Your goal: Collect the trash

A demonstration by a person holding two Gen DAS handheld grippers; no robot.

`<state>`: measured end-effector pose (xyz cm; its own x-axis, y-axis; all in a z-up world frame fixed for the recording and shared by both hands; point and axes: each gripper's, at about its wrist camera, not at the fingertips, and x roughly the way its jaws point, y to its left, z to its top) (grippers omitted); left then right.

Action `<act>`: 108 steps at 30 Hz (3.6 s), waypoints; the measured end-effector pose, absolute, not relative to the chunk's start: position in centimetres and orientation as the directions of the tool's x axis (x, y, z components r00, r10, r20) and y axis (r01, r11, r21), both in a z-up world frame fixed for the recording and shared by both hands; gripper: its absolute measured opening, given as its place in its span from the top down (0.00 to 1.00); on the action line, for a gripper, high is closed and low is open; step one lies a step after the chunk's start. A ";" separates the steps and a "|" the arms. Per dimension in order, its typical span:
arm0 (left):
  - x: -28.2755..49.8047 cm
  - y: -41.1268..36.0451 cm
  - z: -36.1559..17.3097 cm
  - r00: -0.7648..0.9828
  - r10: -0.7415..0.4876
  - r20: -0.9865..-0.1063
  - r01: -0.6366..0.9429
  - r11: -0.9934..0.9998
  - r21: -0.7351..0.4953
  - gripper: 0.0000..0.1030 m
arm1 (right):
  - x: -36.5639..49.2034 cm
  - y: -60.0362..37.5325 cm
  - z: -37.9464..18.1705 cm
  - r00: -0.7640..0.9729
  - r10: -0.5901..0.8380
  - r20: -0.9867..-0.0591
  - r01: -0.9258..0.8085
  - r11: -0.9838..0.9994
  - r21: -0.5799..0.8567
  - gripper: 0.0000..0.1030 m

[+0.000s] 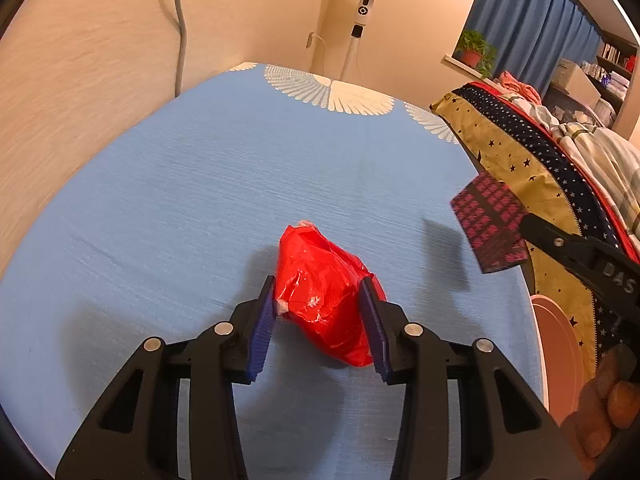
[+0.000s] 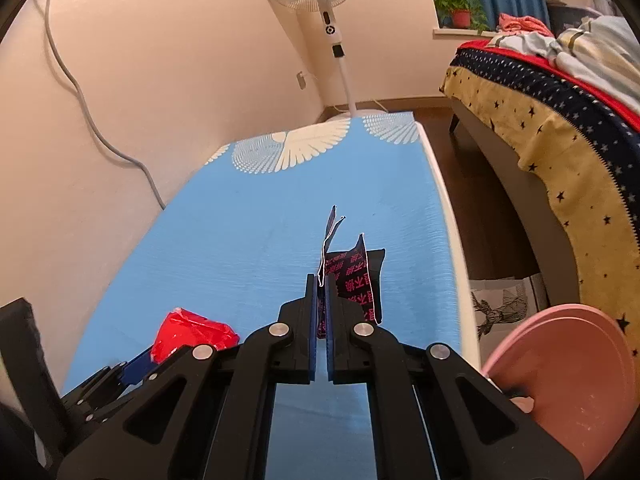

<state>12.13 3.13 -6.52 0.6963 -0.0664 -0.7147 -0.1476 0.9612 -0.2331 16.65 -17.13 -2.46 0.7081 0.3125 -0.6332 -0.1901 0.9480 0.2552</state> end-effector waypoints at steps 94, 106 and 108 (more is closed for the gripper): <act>6.9 -10.7 3.7 0.742 -0.401 -0.537 0.313 0.916 -0.250 0.35 | 3.1 -33.1 4.0 0.806 -0.026 -0.591 0.191 0.957 0.218 0.15; -1.0 -2.8 6.7 0.837 -0.145 -0.528 0.086 0.987 -0.134 0.08 | -1.6 -25.6 4.9 0.833 0.053 -0.550 0.021 0.992 0.127 0.05; -2.0 -1.7 5.8 0.834 -0.099 -0.543 0.036 0.992 -0.125 0.08 | -2.1 -24.6 4.4 0.829 0.059 -0.556 0.004 0.994 0.111 0.05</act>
<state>-2.04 -1.74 5.75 0.8340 -0.0985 -0.5429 0.0361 0.9916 -0.1245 -2.14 -24.58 4.36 0.8293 0.0586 -0.5558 0.0041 0.9938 0.1108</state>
